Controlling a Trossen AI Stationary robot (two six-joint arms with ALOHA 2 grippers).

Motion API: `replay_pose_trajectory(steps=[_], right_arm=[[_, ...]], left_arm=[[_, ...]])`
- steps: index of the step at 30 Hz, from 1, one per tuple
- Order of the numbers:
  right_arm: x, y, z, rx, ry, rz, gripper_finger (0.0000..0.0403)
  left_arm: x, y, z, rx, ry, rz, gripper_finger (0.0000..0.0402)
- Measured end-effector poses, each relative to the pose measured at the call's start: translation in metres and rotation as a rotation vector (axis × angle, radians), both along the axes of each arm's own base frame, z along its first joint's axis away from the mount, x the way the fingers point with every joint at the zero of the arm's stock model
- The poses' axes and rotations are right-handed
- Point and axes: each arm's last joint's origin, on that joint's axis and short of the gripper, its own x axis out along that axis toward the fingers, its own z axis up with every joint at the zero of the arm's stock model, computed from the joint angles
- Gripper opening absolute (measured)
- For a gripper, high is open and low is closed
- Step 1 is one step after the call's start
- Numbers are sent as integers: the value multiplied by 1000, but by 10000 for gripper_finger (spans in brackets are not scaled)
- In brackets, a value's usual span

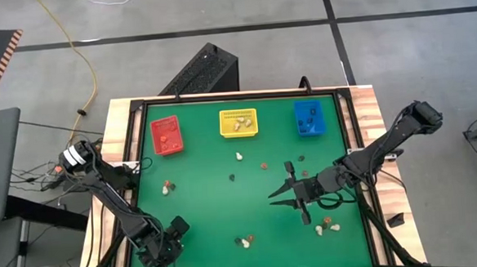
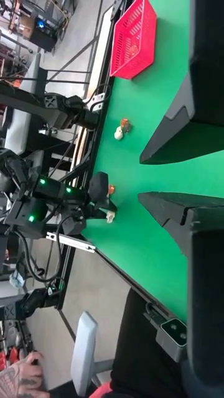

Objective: Sort Halloween decoration
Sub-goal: Put the white skull toy into the yellow bin

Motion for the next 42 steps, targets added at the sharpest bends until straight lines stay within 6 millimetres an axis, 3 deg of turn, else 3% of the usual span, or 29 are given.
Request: replay_pose_trajectory(steps=[42], right_arm=[[0,0,0,-3,0,-2,113]], left_arm=[[8,0,8,16,-14,12,176]])
